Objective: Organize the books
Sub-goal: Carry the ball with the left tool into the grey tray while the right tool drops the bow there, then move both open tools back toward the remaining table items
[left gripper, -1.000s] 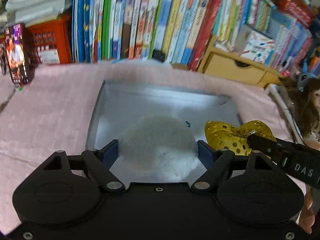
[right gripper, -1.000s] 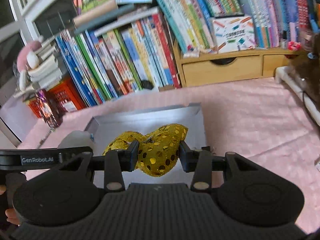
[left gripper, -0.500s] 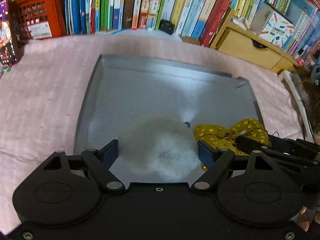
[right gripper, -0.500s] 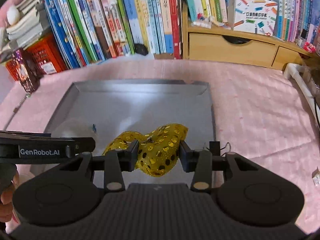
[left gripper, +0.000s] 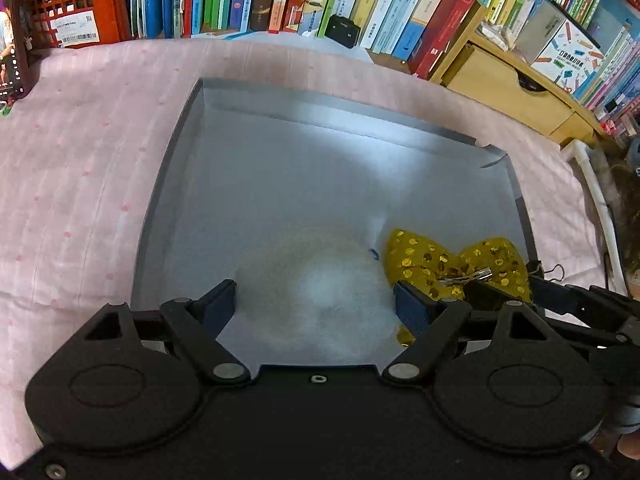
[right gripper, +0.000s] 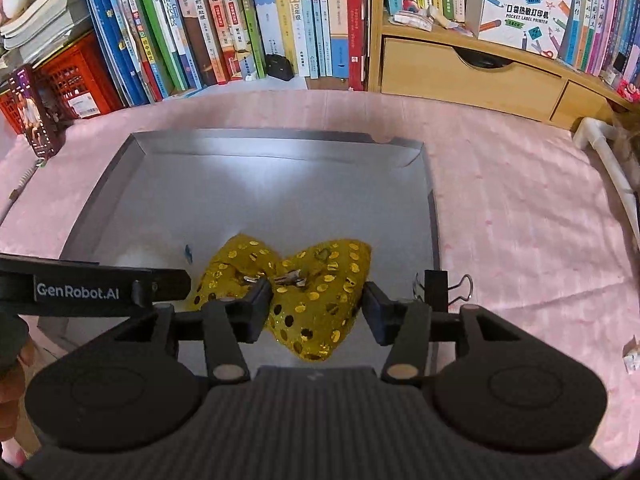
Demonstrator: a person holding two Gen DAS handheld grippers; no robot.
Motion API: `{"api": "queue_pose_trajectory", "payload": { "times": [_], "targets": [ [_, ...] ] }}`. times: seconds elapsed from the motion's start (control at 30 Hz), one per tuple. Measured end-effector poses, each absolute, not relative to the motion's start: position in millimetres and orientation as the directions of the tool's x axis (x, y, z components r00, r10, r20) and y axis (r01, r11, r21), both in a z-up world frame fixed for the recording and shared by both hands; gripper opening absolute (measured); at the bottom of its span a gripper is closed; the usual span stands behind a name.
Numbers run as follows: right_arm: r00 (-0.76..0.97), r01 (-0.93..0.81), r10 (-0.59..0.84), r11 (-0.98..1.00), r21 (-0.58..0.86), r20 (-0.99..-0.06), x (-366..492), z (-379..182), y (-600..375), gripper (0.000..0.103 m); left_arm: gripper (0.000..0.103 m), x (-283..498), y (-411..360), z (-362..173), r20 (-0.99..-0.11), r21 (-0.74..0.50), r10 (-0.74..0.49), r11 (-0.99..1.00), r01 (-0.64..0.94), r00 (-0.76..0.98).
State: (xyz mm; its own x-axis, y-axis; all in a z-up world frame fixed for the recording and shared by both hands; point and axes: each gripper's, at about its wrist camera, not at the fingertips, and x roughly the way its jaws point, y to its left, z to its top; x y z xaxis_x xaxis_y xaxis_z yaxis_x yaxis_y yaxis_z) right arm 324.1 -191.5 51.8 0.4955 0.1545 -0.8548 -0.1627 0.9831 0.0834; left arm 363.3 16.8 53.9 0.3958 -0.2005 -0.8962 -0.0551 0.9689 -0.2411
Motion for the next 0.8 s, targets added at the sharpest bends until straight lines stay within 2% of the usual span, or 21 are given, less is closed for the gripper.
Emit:
{"api": "queue_pose_trajectory", "payload": {
  "times": [0.13,0.27,0.4,0.8],
  "targets": [
    [0.498,-0.161,0.159,0.983,0.090,-0.853,322,52,-193,0.070,0.085,361,20,61,-0.882,-0.262,-0.221,0.964,-0.044,0.416],
    [0.510,-0.181,0.182,0.978,0.102,-0.841,316,56,-192,0.081,0.087,353,20,73,-0.863,-0.269,-0.228,0.963,-0.028,0.450],
    [0.534,-0.190,0.193,0.976,0.106,-0.823,308,64,-192,0.085,0.088,338,19,87,-0.840,-0.270,-0.237,0.963,0.003,0.487],
    [0.652,-0.229,0.250,0.965,0.128,-0.716,249,98,-211,0.089,0.092,262,16,131,-0.721,-0.237,-0.254,0.965,0.115,0.645]
  ]
}}
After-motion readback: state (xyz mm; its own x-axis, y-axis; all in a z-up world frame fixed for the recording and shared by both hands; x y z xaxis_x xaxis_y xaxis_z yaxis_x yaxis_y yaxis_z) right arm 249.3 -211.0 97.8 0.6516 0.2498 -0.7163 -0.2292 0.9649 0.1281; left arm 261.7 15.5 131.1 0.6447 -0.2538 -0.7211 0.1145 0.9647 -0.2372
